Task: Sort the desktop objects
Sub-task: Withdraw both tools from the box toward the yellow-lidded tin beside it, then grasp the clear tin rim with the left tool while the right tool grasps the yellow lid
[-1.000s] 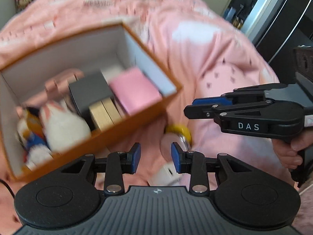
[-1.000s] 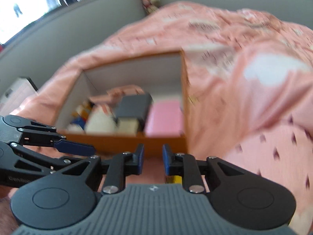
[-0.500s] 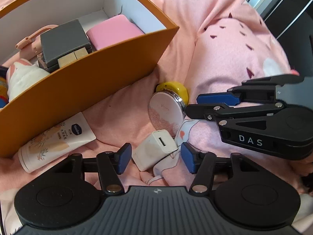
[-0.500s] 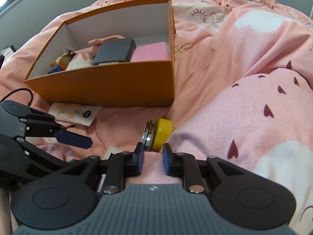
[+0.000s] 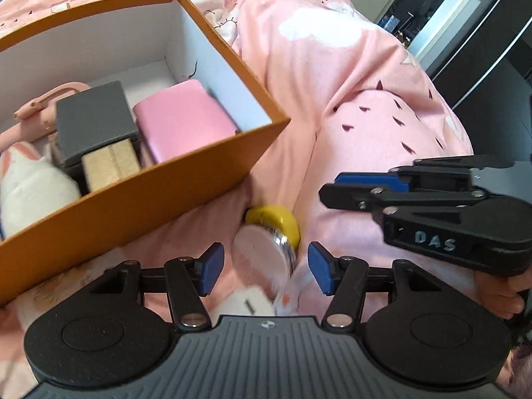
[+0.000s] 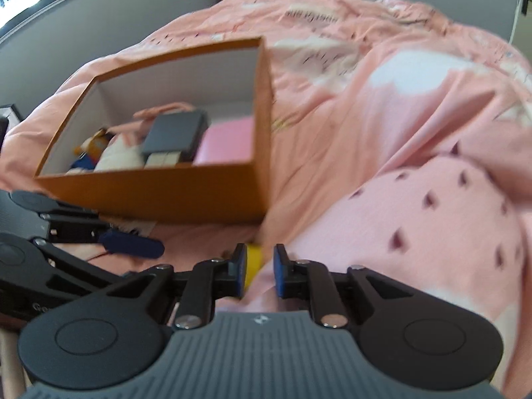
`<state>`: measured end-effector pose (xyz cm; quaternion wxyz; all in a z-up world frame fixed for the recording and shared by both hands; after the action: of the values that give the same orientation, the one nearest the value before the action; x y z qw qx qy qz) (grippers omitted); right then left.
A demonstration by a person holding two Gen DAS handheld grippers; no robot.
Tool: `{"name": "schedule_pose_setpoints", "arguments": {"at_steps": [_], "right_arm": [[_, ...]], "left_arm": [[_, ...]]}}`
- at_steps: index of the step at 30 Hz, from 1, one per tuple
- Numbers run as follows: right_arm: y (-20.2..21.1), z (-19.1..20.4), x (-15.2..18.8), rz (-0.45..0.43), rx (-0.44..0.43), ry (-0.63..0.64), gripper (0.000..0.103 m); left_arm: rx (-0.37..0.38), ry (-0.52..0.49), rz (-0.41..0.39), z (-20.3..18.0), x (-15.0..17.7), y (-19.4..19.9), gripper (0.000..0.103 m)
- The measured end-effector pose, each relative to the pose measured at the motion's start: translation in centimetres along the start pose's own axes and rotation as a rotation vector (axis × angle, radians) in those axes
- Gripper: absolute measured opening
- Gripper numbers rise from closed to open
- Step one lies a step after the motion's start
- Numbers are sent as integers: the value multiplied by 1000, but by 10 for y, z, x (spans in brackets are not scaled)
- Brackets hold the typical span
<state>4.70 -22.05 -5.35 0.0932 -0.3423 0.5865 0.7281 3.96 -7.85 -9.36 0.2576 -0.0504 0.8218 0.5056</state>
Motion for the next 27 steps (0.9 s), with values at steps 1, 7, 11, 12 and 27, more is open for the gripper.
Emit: {"name": "schedule_pose_setpoints", "arguments": {"at_steps": [1,7,11,12,27], "right_arm": [[0,-3,-3,-7,6,-6,17],[-5,-13,-8,-20,6,-41,17],[-9,-11,-8,-13,-14,-52,18],[-9,-11,-8,-10,-19,-54,18],[-59,7,-3,191,-55,-74,27]], "left_arm": [[-4,5,7,-1,-2,-5,66],[12,51,71,-4,-1,-35,60],[29,104,81,5,3,-35,41],[27,114,79,7,4,-33,38],[26,217,66,29,16,-23,27]]}}
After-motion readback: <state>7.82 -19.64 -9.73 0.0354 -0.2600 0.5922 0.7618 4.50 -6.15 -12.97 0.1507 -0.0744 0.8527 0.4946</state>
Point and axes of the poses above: each gripper's, at about its wrist camera, not at the fingertips, and y roughly against the way its jaws point, z to its left, x to its underside, the point moved 3 cm from there along -y, roughly the way its jaws point, and after that the axes turned 1 degree about x, right-handed, at the moved point
